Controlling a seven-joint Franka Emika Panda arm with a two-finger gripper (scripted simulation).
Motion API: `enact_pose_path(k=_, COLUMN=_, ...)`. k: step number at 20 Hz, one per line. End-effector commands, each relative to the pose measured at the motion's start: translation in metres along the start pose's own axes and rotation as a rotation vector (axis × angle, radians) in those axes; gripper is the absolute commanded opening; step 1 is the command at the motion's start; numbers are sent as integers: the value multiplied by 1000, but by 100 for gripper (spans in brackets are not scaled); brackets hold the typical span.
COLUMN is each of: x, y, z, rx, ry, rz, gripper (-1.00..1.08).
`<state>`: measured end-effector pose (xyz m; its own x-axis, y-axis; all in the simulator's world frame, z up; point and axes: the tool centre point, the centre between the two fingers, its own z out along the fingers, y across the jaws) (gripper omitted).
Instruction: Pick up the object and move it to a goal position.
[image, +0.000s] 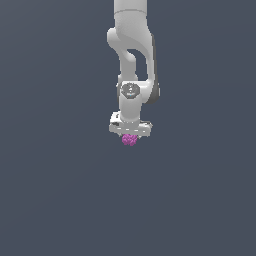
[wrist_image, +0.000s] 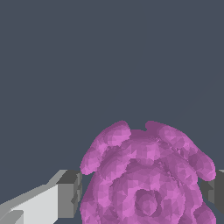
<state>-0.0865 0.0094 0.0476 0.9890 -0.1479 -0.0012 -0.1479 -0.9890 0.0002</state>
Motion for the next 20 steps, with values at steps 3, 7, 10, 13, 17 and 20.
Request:
enact_pose_path(k=3, x=1, y=0, z=6, rx=0, ry=1, rz=0, gripper=100)
enact_pose_path(k=7, x=1, y=0, z=6, rx=0, ry=1, rz=0, gripper=-100)
enact_pose_path(k=10, x=1, y=0, z=6, rx=0, ry=1, rz=0, gripper=-100)
enact_pose_path(k=13, x=1, y=0, z=6, rx=0, ry=1, rz=0, gripper=-100)
enact_pose_path(k=17, x=1, y=-2, z=2, rx=1, ry=2, rz=0, gripper=-100)
enact_pose_path(k=20, x=2, y=-5, z=-5, rx=1, ry=2, rz=0, gripper=-100)
